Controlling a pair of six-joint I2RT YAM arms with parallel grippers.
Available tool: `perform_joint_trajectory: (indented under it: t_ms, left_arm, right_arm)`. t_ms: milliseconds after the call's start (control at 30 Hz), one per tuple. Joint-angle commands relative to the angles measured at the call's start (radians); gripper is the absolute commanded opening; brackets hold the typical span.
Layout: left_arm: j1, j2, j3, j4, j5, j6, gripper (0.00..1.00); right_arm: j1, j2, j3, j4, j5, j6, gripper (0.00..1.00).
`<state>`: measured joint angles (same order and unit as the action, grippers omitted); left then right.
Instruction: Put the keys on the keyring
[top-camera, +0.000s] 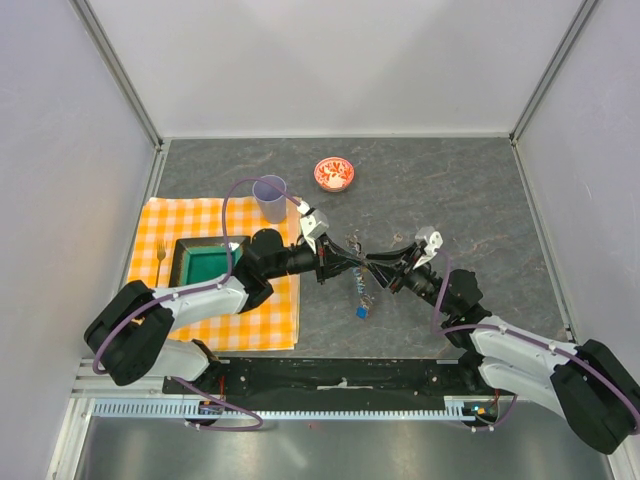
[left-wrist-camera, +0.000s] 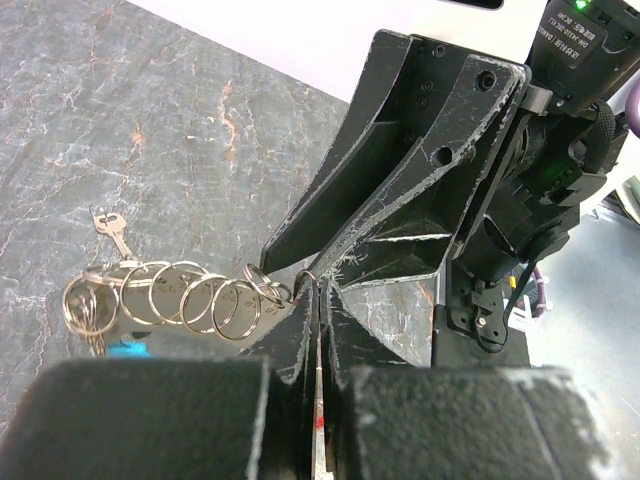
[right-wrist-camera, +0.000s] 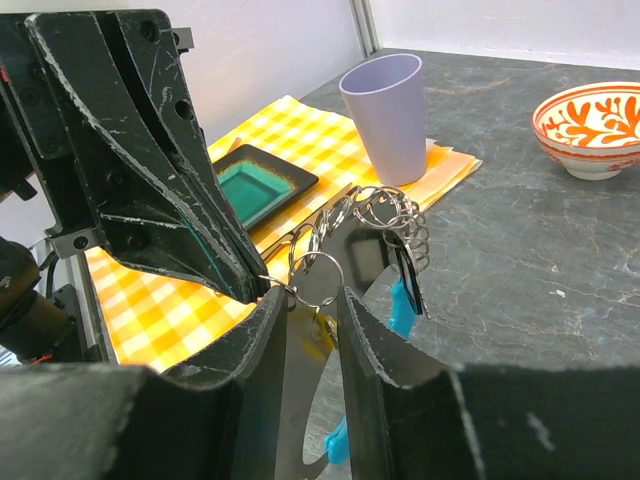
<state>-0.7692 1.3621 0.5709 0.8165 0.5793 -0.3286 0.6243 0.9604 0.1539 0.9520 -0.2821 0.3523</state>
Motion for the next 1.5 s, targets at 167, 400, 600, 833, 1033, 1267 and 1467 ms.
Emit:
perform_joint_trajectory:
  t_ms: [167, 400, 600, 833, 1033, 1267, 1467]
  left_arm:
    - [-0.027, -0.009, 0.03, 0.134, 0.014, -0.052, 0.02]
    - [-0.03, -0.02, 0.023, 0.125, 0.004, -0.056, 0.02]
    - [-0.025, -0.096, 0.059, -0.128, -0.059, 0.008, 0.18]
    - [-0.012, -0.192, 0.164, -0.474, -0.059, 0.092, 0.4]
    - [0.021, -0.19, 0.257, -0.683, -0.012, 0.192, 0.43]
    - [0.033, -0.095, 0.32, -0.732, 0.132, 0.224, 0.42]
    - [0.034, -0.038, 0.356, -0.721, 0.232, 0.221, 0.41]
  right_arm:
    - [-0.001, 0.037, 0.026, 0.113, -0.042, 0.022, 0.26]
    - [-0.002, 0.005, 0.035, 0.067, -0.039, -0.007, 0.0]
    - [-0.001, -0.089, 0.107, -0.164, -0.028, -0.153, 0.0]
    - [-0.002, -0.123, 0.171, -0.312, -0.028, -0.3, 0.0]
    - [0.006, -0.13, 0.2, -0.349, -0.057, -0.346, 0.0]
    - [0.011, -0.135, 0.217, -0.352, -0.127, -0.346, 0.0]
    - [0.012, -0.137, 0.227, -0.361, -0.141, -0.345, 0.0]
